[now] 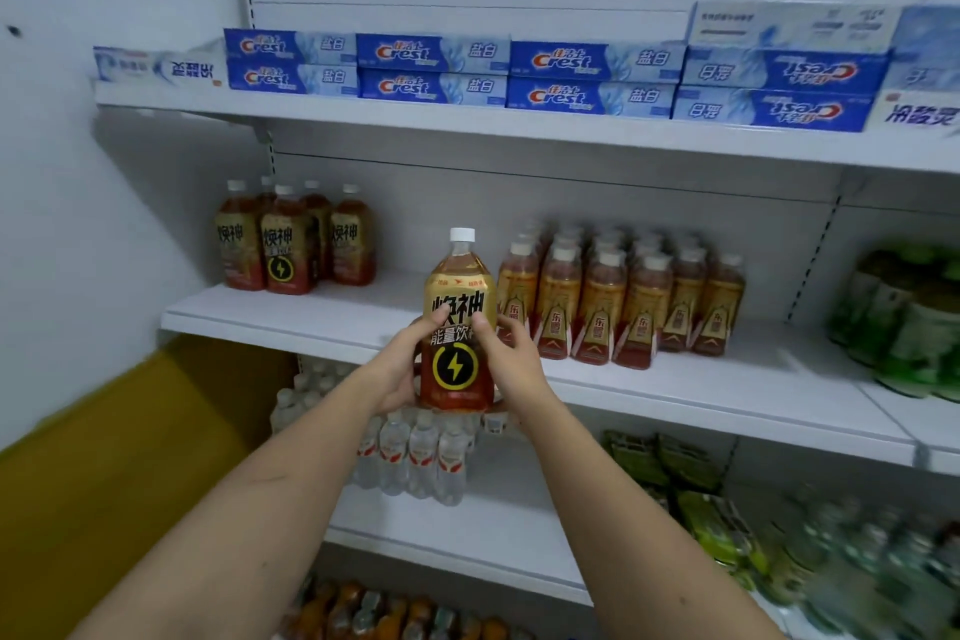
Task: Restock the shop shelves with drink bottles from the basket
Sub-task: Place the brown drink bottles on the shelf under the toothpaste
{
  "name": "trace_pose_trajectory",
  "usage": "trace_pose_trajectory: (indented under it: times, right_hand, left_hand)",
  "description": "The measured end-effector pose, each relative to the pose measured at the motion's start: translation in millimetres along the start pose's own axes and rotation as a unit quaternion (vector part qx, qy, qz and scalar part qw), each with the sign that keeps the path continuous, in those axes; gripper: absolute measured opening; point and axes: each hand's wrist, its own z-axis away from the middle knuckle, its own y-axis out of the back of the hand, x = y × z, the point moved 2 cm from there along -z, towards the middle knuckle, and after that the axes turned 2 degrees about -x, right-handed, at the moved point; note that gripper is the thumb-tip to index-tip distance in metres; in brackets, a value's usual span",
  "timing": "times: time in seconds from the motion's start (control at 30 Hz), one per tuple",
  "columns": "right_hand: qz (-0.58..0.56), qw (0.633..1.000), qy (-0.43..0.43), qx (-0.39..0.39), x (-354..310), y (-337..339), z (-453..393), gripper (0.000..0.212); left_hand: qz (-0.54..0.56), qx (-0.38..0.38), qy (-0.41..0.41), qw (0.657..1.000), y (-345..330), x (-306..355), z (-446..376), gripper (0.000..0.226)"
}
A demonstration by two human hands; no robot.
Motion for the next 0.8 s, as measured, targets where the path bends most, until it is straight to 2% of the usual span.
trace_pose_trajectory:
  times: [0.07, 0.23, 0.37, 0.43, 0.57, 0.67, 0.8]
  right_hand:
    - [0.005, 1.0, 0.011, -0.007, -1.8, 6.1, -2.9, 0.063]
    - [-0.007, 1.0, 0.013, -0.021, -0.6, 6.8, -15.1, 0.061]
    - [-0.027, 0.999, -0.006, -0.032, 4.7, -9.4, -30.6, 0.056]
    - [-0.031, 0.999, -0.008, -0.04, 2.6, -25.1, -41.9, 0.054]
    - [-0.04, 0.998, -0.017, -0.052, 1.1, -62.9, -67.9, 0.065]
    - [-0.064, 0.996, -0.017, -0.052, 2.9, -92.4, -95.4, 0.063]
    - [-0.085, 0.994, -0.016, -0.069, 3.2, -135.4, -132.3, 0.058]
  left_hand:
    - [0.003, 0.005, -0.006, 1.0, -4.1, 0.5, -4.3, 0.056]
    - [-0.001, 0.007, -0.011, 1.0, 1.4, 0.0, -14.7, 0.069]
    - [-0.012, 0.011, -0.036, 0.999, 16.2, 7.2, -23.6, 0.064]
    - [-0.012, 0.009, -0.053, 0.998, 31.2, 14.4, -33.2, 0.068]
    - [-0.007, 0.016, -0.059, 0.998, 67.9, 31.2, -55.8, 0.07]
    - [-0.015, 0.015, -0.06, 0.998, 97.6, 43.7, -79.7, 0.073]
    - [0.032, 0.021, -0.084, 0.996, 135.6, 61.4, -108.2, 0.078]
